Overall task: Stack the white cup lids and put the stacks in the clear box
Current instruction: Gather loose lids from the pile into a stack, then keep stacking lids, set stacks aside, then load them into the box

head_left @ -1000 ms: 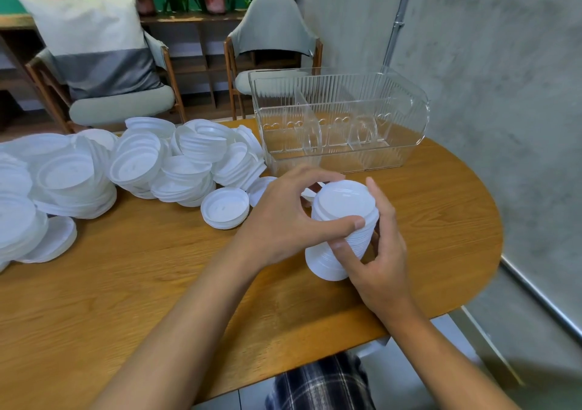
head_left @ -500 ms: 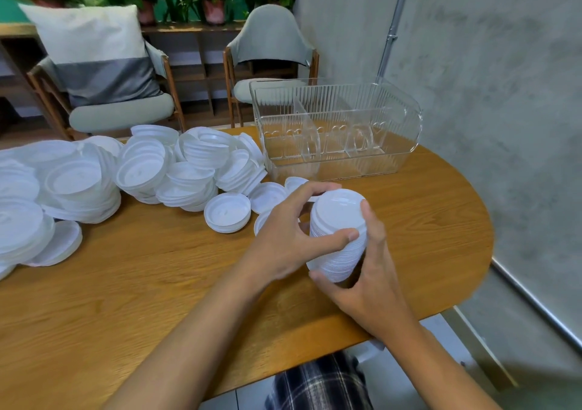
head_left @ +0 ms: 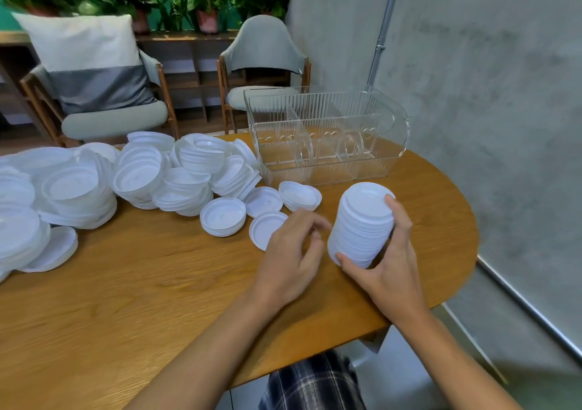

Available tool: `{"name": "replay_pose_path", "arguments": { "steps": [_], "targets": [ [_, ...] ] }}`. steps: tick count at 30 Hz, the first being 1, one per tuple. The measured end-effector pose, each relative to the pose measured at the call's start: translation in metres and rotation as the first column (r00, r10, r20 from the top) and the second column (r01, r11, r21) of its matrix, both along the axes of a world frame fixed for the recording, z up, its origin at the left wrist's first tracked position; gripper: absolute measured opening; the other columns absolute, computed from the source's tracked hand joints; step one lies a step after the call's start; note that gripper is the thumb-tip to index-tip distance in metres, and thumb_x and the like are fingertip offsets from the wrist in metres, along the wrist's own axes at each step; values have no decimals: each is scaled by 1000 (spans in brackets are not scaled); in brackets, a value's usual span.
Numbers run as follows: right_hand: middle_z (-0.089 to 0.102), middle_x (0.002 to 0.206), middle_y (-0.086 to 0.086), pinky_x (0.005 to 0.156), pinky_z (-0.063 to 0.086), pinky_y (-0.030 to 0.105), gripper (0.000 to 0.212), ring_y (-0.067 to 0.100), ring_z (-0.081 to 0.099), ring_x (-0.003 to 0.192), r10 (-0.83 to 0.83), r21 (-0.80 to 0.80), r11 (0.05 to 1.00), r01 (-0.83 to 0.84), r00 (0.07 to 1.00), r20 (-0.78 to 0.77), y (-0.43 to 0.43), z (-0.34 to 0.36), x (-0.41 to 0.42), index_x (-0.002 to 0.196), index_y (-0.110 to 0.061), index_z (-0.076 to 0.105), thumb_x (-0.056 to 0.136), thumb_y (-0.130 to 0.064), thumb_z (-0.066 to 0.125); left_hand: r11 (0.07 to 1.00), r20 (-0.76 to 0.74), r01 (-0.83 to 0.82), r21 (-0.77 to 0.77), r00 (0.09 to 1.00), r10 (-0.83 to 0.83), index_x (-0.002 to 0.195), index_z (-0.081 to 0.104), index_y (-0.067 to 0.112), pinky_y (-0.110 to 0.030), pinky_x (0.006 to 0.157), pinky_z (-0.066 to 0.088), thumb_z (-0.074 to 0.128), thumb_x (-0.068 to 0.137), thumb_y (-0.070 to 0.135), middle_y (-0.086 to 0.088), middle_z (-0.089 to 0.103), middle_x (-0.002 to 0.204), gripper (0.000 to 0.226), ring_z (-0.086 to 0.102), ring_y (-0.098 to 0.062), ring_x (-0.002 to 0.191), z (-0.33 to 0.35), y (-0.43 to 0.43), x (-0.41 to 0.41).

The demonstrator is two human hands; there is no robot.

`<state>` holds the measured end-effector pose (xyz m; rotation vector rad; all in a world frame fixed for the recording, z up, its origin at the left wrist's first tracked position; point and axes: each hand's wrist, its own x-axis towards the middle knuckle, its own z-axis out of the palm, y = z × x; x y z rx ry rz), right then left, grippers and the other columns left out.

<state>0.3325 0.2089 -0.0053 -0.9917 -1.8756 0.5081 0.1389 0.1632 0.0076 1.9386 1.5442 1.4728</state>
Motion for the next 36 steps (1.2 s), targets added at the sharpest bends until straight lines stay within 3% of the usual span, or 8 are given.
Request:
{"name": "replay_pose_path", "arguments": {
  "steps": [3,6,15,23,28,36],
  "targets": [
    [30,159,-14,114,33,26,121,0,33,143,-50,-22,998,51,999,10,12,2,11,157,-43,13,71,-24,96,994,-255,82,-68,962,-97,84,66,18,-27,67,47,53,87,4,10,64,83,20,54,-4,75,-11,12,1],
    [27,165,-7,116,37,37,121,10,33,147,-82,-13,997,82,996,17,26,3,19,158,-39,13,72,-23,96,983,-409,126,-135,896,-172,77,61,22,-34,61,47,51,85,7,11,59,77,19,52,-7,71,-16,23,4],
    [30,165,1,117,39,53,119,23,37,148,-149,32,989,147,988,40,81,7,20,160,-31,16,72,-24,96,972,-377,140,-187,904,-203,82,61,21,-15,60,34,51,91,3,10,58,81,22,49,-7,72,-19,32,3],
    [28,165,0,118,37,43,118,18,34,147,-210,52,977,207,976,54,114,10,16,162,-27,15,74,-26,94,984,-406,140,-109,898,-172,85,60,21,-25,57,42,51,91,2,7,56,82,21,50,-10,69,-24,27,3],
    [30,163,-1,118,39,44,119,17,36,146,-235,42,972,233,971,52,126,13,16,162,-28,15,73,-26,95,989,-411,123,-87,900,-148,86,60,21,-33,56,47,53,89,0,7,56,81,22,52,-13,69,-27,27,3],
    [19,171,-6,122,33,48,127,19,28,153,-235,-24,971,236,970,58,123,15,15,166,-35,-1,79,-33,92,989,-390,105,-109,910,-140,83,61,20,-25,57,42,53,91,-1,8,56,80,23,49,-10,68,-25,27,3]
  ]
}}
